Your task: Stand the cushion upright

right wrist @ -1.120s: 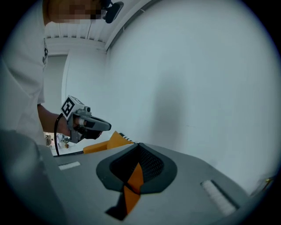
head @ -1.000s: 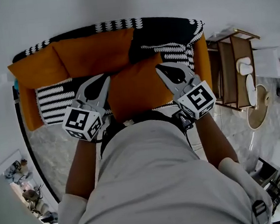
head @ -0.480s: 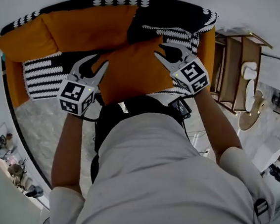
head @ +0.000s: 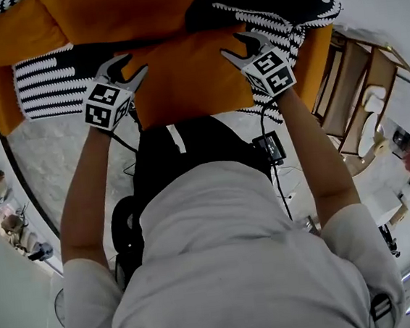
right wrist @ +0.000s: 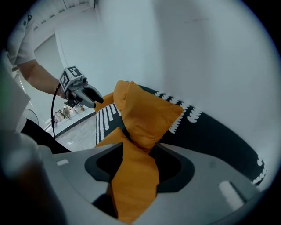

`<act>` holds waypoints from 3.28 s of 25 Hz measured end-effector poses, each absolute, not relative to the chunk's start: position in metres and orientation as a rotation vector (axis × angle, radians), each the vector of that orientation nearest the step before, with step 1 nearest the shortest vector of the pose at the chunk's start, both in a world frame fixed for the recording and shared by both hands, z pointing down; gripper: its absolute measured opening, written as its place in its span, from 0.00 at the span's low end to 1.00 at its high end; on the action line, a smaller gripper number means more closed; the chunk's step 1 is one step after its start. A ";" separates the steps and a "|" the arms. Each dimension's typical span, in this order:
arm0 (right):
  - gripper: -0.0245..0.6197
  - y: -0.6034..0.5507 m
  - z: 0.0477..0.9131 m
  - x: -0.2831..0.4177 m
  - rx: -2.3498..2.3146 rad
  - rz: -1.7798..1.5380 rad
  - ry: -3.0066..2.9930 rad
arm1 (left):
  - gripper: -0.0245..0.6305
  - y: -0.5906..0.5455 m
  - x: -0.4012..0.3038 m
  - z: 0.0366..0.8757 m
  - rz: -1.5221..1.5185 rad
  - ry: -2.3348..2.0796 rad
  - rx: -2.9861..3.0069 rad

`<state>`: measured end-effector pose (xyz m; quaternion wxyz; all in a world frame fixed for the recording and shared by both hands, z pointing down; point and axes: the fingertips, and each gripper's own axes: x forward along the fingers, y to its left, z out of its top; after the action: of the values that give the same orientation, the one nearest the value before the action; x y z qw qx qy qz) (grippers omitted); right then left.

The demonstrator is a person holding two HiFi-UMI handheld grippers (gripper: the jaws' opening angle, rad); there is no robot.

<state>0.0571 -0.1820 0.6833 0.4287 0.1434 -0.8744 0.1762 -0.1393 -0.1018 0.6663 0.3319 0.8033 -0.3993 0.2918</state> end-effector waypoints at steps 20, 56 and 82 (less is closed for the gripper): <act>0.53 -0.159 0.897 0.085 0.207 0.593 -1.803 | 0.43 -0.057 -0.154 0.892 1.079 -0.839 1.784; 0.06 -0.133 0.852 0.123 0.444 0.594 -1.833 | 0.05 -0.040 -0.128 0.847 0.977 -0.987 1.667; 0.06 -0.117 0.650 0.145 0.775 0.435 -2.086 | 0.05 -0.057 -0.125 0.650 0.878 -1.193 1.936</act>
<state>0.1449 -0.1174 0.6500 0.4234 0.3099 -0.8334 0.1738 -0.1246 -0.0566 0.6499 0.3449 0.7455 -0.4594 0.3380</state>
